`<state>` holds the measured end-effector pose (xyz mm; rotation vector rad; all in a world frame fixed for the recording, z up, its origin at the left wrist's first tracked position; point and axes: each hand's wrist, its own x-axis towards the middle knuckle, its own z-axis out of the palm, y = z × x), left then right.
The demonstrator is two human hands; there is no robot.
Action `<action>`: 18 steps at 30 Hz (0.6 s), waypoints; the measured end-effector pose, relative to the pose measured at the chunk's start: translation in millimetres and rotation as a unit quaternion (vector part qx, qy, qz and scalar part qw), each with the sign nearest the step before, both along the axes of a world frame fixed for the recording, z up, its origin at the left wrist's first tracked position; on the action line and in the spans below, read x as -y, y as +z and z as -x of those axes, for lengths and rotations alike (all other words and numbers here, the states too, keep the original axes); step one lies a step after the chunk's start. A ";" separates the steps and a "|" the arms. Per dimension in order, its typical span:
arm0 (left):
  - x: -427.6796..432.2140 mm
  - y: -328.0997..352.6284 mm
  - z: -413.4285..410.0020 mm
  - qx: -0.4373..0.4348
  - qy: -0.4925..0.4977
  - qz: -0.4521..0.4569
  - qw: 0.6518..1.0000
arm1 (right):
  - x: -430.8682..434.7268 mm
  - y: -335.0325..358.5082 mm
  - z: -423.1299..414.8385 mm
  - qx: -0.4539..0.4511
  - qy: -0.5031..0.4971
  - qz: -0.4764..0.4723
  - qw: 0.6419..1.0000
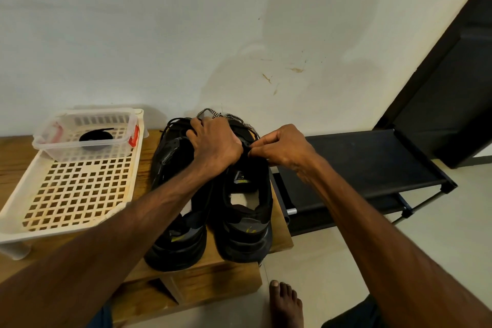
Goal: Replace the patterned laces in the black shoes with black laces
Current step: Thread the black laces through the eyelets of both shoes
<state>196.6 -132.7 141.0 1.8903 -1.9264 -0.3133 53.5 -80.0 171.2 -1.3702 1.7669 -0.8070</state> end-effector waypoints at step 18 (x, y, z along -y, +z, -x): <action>3.9 1.0 -7.5 -0.038 -0.039 -0.014 0.998 | -3.8 -13.1 -38.9 -0.193 -0.049 0.083 0.977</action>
